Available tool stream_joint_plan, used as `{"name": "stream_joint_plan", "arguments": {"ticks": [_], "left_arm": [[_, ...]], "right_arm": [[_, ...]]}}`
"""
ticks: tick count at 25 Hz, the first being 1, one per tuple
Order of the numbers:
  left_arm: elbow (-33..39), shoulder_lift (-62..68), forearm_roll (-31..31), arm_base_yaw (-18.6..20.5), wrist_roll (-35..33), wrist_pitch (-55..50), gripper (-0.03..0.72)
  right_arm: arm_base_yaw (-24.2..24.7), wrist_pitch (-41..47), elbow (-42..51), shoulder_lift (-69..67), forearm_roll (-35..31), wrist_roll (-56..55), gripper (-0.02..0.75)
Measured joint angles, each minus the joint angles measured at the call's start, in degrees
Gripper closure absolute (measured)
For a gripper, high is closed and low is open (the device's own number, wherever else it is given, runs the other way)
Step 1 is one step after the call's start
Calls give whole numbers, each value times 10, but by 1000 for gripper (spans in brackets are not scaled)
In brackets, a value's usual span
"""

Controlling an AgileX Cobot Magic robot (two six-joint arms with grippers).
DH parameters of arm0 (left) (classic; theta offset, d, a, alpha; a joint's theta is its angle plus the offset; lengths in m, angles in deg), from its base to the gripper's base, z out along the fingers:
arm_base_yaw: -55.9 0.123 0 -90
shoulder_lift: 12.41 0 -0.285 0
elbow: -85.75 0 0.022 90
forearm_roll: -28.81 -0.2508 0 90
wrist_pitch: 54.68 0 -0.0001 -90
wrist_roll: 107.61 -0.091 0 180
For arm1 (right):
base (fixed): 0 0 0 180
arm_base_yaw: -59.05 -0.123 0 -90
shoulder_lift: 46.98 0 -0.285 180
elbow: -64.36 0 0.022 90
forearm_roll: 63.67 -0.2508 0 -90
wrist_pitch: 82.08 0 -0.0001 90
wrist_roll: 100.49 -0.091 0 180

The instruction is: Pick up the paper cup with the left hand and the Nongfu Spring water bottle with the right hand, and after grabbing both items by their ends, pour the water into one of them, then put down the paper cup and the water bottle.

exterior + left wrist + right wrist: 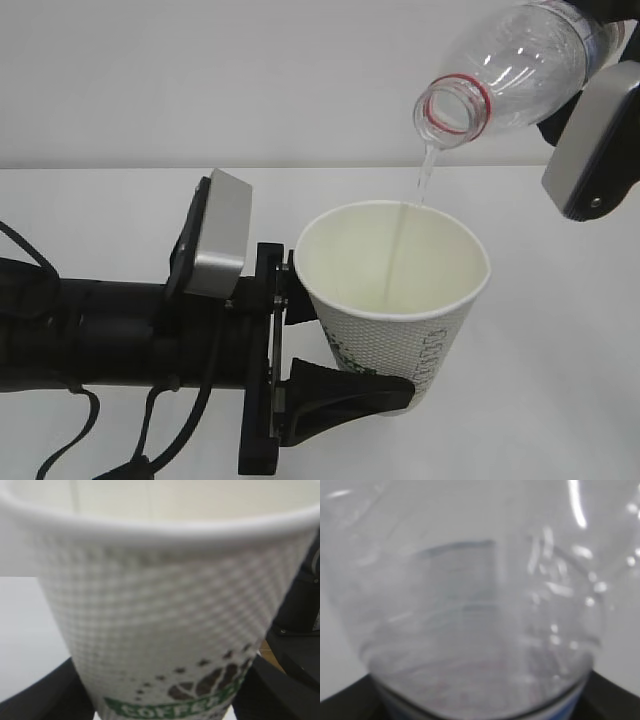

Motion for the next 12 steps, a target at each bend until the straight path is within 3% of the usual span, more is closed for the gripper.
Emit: {"name": "stream_joint_plan", "arguments": {"ticks": [12], "left_arm": [[0,0,0,0,0,0,157]], "right_arm": [[0,-3,0,0,0,3,253]]}}
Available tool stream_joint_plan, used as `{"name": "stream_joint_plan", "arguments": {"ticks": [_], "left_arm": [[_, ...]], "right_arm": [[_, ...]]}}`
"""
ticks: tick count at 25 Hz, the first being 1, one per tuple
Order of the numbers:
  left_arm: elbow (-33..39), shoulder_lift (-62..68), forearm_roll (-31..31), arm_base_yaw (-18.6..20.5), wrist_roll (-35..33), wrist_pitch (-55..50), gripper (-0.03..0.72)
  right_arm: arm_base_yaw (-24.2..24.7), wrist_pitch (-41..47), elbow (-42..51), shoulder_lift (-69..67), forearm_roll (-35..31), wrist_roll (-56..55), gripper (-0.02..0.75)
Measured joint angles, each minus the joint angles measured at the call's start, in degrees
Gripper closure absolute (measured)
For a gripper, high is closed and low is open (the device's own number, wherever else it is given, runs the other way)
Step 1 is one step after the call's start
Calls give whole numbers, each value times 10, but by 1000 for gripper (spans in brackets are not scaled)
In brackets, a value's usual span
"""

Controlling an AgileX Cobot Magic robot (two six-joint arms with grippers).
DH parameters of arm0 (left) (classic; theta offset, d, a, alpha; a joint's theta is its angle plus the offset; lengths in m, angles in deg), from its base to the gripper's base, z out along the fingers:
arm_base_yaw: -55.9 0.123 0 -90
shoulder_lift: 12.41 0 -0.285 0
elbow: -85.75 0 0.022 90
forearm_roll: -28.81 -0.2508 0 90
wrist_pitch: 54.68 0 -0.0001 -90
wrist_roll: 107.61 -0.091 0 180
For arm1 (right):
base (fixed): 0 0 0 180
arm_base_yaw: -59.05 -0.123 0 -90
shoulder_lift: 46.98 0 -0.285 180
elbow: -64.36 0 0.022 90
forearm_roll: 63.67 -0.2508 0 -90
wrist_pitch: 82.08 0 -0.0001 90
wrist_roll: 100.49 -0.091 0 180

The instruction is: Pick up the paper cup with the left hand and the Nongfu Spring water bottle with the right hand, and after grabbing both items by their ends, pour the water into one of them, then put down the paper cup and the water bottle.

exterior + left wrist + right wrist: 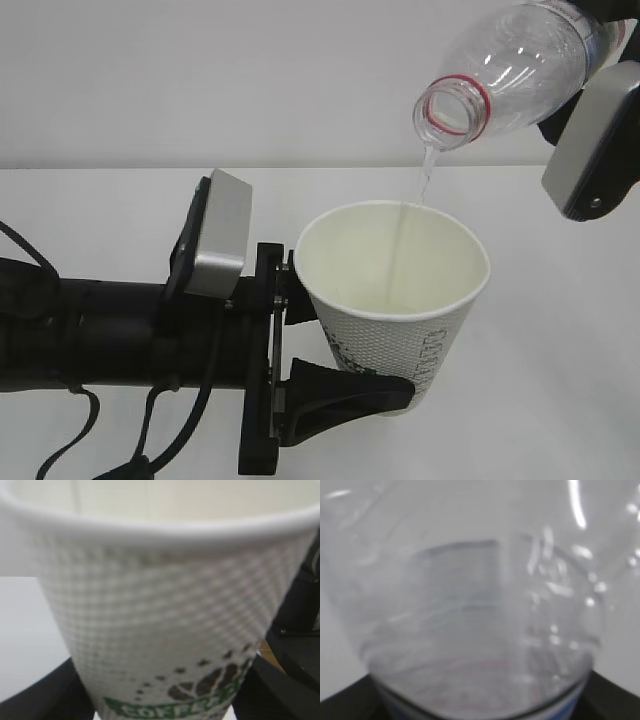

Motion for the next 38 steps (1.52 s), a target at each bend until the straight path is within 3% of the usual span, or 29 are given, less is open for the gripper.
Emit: {"name": "stream_joint_plan", "arguments": {"ticks": [38], "left_arm": [[0,0,-24,0,0,-1,160]], "right_arm": [[0,0,0,0,0,11,253]]}}
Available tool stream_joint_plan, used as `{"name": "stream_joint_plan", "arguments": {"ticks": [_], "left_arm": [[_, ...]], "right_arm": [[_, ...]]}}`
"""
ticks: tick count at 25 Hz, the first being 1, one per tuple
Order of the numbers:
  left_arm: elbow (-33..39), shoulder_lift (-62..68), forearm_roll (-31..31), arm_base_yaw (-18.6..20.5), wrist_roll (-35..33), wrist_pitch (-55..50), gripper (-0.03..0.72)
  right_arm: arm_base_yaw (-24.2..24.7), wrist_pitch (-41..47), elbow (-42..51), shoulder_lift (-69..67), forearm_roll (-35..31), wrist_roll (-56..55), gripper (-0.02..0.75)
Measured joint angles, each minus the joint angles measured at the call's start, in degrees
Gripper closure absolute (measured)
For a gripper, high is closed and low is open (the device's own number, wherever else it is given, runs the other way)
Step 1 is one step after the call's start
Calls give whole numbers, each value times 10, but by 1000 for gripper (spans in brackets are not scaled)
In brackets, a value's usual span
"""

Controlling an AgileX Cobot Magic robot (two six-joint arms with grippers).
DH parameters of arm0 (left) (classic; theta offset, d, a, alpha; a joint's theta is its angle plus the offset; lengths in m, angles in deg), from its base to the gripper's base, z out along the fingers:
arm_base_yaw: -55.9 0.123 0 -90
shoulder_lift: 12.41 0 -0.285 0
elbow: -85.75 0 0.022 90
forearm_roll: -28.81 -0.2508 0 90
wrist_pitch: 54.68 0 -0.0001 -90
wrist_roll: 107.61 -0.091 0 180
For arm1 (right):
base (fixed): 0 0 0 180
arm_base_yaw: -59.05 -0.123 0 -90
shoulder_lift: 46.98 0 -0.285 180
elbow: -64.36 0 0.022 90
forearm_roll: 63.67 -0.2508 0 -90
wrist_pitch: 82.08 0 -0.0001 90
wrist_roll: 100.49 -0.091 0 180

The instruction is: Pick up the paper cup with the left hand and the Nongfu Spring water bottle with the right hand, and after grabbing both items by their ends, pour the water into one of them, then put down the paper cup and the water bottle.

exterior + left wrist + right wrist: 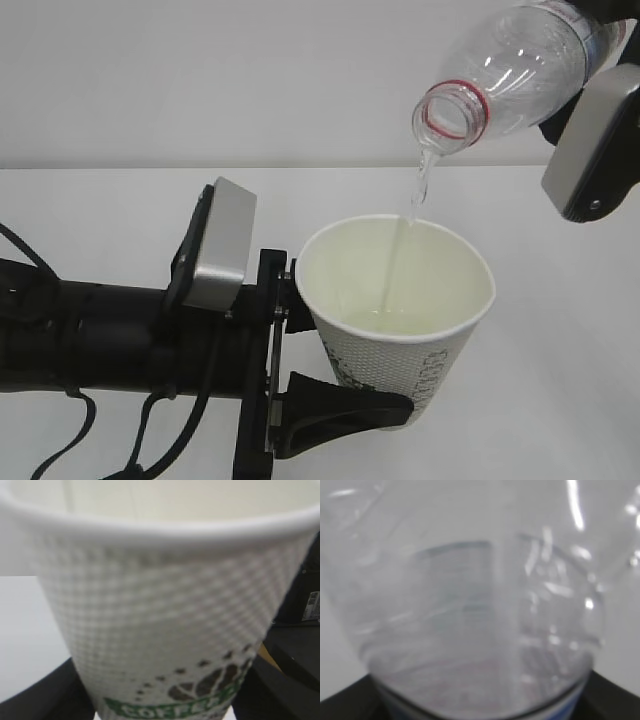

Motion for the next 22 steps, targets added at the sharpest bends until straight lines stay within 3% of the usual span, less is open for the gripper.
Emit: {"name": "stream_joint_plan", "arguments": {"ticks": [22], "left_arm": [[0,0,0,0,0,0,160]], "right_arm": [[0,0,0,0,-1,8,253]]}}
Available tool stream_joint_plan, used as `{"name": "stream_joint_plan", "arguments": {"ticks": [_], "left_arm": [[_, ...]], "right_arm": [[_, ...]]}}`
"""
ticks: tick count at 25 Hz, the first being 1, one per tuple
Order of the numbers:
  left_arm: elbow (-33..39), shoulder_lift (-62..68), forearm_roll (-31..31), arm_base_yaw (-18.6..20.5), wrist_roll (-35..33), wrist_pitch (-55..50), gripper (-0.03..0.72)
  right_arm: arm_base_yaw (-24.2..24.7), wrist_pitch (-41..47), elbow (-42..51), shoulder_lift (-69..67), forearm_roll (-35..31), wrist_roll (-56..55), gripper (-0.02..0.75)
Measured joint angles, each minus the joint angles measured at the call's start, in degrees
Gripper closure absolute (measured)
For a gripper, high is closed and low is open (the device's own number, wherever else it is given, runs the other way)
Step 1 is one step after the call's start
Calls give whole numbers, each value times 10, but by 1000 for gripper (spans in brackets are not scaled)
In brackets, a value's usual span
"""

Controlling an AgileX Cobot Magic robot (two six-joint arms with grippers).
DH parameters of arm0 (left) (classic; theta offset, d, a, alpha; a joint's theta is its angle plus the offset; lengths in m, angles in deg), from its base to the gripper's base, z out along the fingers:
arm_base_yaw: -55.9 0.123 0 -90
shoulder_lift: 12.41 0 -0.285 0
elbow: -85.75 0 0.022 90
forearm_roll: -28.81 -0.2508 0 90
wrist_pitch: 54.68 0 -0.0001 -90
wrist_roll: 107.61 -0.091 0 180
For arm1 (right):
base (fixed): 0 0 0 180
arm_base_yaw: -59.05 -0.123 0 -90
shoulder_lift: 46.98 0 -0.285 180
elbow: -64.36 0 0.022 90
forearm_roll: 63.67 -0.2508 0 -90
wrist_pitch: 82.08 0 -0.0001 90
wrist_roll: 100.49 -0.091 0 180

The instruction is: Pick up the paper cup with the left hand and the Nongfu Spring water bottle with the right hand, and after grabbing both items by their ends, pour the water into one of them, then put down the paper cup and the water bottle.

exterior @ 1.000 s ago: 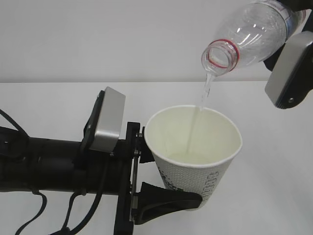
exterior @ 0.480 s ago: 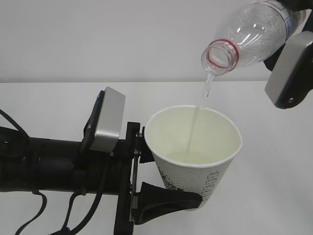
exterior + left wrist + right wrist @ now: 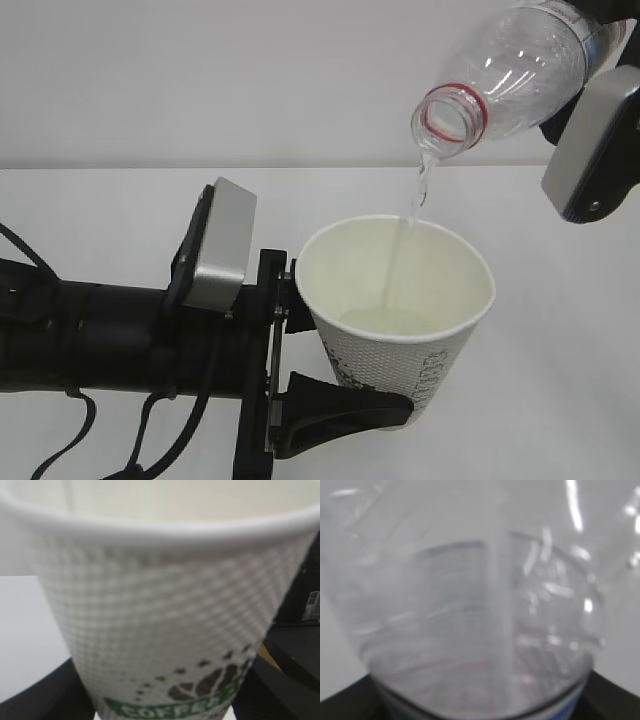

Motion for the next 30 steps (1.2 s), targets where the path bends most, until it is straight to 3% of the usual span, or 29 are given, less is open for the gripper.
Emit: {"name": "stream_joint_plan", "arguments": {"ticks": [30], "left_arm": [[0,0,0,0,0,-8,161]], "right_arm": [[0,0,0,1,0,3,253]]}}
